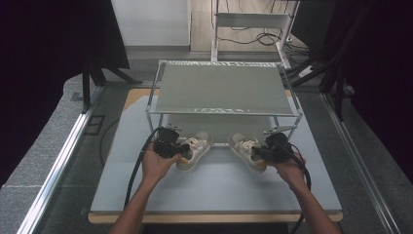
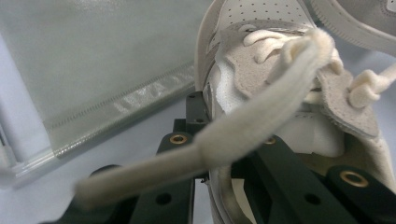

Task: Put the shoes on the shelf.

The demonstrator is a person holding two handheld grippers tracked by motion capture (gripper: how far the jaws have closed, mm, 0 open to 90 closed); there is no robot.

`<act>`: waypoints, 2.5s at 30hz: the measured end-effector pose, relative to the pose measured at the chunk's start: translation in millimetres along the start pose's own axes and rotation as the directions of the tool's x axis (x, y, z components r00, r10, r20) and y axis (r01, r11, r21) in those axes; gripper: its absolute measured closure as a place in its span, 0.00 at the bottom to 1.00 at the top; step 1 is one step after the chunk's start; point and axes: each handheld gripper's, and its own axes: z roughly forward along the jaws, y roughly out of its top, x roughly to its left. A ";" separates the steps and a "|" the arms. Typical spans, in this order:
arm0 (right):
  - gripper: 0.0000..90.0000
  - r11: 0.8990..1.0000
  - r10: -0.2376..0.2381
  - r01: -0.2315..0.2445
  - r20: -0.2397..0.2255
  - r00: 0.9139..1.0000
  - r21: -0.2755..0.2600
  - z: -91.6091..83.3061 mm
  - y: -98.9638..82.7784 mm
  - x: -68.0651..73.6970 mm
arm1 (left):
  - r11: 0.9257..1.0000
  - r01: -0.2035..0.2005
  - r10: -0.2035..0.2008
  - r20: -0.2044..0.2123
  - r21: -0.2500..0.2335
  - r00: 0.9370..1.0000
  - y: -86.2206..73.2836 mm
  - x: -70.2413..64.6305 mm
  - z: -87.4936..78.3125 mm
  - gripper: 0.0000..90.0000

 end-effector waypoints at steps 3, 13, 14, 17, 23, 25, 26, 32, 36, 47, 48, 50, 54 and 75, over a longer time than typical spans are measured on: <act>0.89 1.000 -0.002 0.002 0.002 1.000 -0.003 1.3 1.2 0.7 | 1.000 0.000 0.000 0.000 -0.003 1.000 1.8 -0.3 1.4 0.93; 0.89 0.998 0.058 -0.059 -0.032 0.998 -0.028 9.3 1.4 1.8 | 0.999 0.023 -0.023 0.013 -0.024 1.000 5.3 -0.5 8.8 0.93; 0.89 0.998 0.062 -0.063 -0.028 0.998 -0.030 10.3 0.9 1.7 | 0.999 0.028 -0.027 0.016 -0.027 0.999 5.4 -0.3 9.7 0.93; 0.89 0.996 0.078 -0.078 -0.014 0.997 -0.034 12.9 -0.6 1.1 | 0.998 0.047 -0.046 0.031 -0.037 0.998 6.2 0.6 11.8 0.93; 0.89 0.991 0.120 -0.121 -0.016 0.993 -0.054 15.7 -2.8 -2.2 | 0.996 0.078 -0.076 0.054 -0.047 0.996 8.7 2.3 17.1 0.93; 0.89 0.989 0.135 -0.136 -0.015 0.991 -0.057 17.1 -2.9 -2.2 | 0.994 0.099 -0.096 0.056 -0.055 0.994 9.5 2.3 19.7 0.93; 0.89 0.988 0.141 -0.142 -0.013 0.990 -0.060 18.2 -3.0 -2.1 | 0.992 0.108 -0.105 0.058 -0.058 0.993 9.9 2.5 21.2 0.93; 0.89 0.977 0.194 -0.195 -0.020 0.981 -0.087 25.7 -2.7 -1.9 | 0.992 0.100 -0.097 0.045 -0.080 0.994 13.1 5.8 31.6 0.93; 0.89 0.971 0.217 -0.218 -0.014 0.976 -0.100 31.6 -2.3 -0.1 | 0.991 0.096 -0.091 0.060 -0.088 0.994 14.9 7.1 38.7 0.93; 0.89 0.958 0.261 -0.259 -0.001 0.965 -0.122 41.5 1.7 1.7 | 0.985 0.134 -0.128 0.062 -0.110 0.990 18.9 4.2 49.5 0.92; 0.89 0.956 0.267 -0.265 -0.001 0.964 -0.127 42.7 2.0 1.3 | 0.984 0.138 -0.132 0.059 -0.110 0.989 19.5 4.0 50.4 0.92; 0.88 0.953 0.276 -0.274 0.000 0.961 -0.129 44.2 2.9 1.0 | 0.982 0.147 -0.141 0.056 -0.115 0.988 20.5 3.8 52.5 0.92; 0.88 0.944 0.303 -0.300 0.001 0.953 -0.139 47.5 4.0 0.1 | 0.979 0.169 -0.163 0.061 -0.112 0.985 22.0 4.8 56.8 0.92; 0.86 0.879 0.438 -0.425 0.015 0.899 -0.216 71.7 10.1 6.8 | 0.933 0.315 -0.317 0.022 -0.174 0.948 25.8 -1.4 82.0 0.90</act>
